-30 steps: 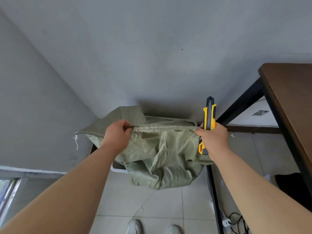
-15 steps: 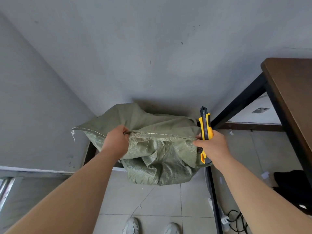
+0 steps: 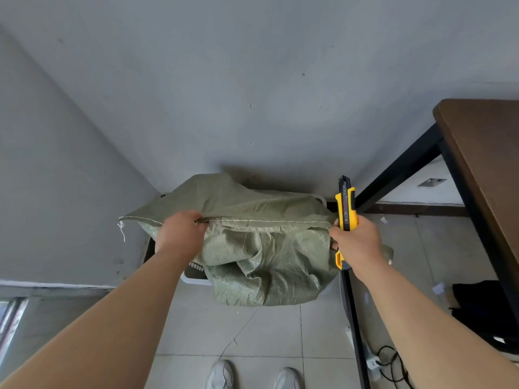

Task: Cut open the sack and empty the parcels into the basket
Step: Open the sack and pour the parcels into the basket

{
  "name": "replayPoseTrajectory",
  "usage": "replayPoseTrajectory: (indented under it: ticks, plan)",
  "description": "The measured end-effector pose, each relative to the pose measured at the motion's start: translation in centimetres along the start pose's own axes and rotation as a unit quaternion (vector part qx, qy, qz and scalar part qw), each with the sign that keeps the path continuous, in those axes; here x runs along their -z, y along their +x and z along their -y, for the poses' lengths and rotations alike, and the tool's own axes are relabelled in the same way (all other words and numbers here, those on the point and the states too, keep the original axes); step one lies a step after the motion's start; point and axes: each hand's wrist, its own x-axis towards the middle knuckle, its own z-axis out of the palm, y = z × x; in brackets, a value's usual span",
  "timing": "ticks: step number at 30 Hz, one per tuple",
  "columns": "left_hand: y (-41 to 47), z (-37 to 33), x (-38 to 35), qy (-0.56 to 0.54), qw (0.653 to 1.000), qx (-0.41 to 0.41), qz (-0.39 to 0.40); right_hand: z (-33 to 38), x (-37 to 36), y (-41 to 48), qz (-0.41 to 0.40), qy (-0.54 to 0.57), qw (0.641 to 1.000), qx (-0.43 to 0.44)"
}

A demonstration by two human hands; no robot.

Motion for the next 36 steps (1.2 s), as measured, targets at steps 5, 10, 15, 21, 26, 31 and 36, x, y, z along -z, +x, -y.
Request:
replayPoseTrajectory:
  ticks: [5,10,15,21,26,31,36]
  plan:
    - [-0.4,-3.3,4.1,-0.065,0.997,-0.026,-0.025,5.7,2.0,0.2,-0.036,0.049,0.998,-0.009]
    - [-0.7,-5.7,8.2,-0.138,0.987,-0.056,-0.058,10.0,3.7,0.0,-0.069,0.087,0.994,-0.005]
    - [-1.3,-7.0,10.4,-0.163,0.981,-0.051,-0.086,12.0,4.1,-0.7,-0.086,0.184,0.978,-0.051]
    - [-1.3,-9.3,13.3,-0.169,0.978,-0.051,-0.11,14.8,5.2,-1.1,-0.084,0.247,0.963,-0.061]
    - [-1.6,-9.8,15.1,-0.13,0.987,-0.056,-0.072,15.8,6.3,-1.0,-0.053,0.208,0.975,-0.058]
    - [-2.4,-9.4,16.1,-0.115,0.992,-0.043,-0.043,16.6,6.5,-1.2,0.0,0.083,0.997,0.003]
    - [-3.1,-9.4,16.5,-0.123,0.991,-0.019,-0.044,16.5,7.0,-1.4,0.016,0.004,0.999,0.044]
